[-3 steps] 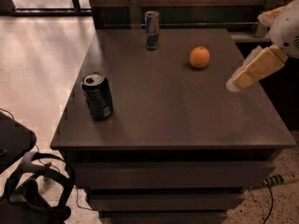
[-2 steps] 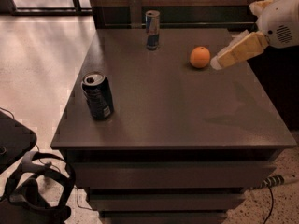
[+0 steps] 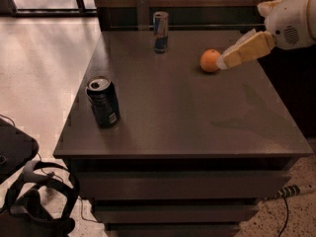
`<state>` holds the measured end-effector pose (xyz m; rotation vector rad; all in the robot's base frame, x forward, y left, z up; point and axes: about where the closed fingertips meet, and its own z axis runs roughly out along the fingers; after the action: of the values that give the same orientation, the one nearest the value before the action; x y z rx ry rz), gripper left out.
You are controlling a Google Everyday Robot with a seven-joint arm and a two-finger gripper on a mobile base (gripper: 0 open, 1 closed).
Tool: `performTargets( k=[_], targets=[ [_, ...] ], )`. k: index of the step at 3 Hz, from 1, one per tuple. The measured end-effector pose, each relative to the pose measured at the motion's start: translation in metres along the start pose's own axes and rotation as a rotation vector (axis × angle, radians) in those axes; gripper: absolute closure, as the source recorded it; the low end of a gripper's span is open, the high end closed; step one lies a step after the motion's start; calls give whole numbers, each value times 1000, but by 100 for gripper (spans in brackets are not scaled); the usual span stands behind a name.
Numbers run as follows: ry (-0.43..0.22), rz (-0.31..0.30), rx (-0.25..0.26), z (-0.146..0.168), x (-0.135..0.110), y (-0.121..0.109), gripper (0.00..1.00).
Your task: Knock redbull can over
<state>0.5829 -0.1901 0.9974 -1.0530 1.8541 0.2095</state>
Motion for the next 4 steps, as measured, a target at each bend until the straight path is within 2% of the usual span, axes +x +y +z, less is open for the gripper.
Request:
performTargets(
  k=[2,3,4],
  targets=[
    [-71,-67,-43,66,-35,-21,0],
    [-106,-64,-72,108,-45,-34,0],
    [-179,-10,-94,161,-52,-51,0]
  ],
)
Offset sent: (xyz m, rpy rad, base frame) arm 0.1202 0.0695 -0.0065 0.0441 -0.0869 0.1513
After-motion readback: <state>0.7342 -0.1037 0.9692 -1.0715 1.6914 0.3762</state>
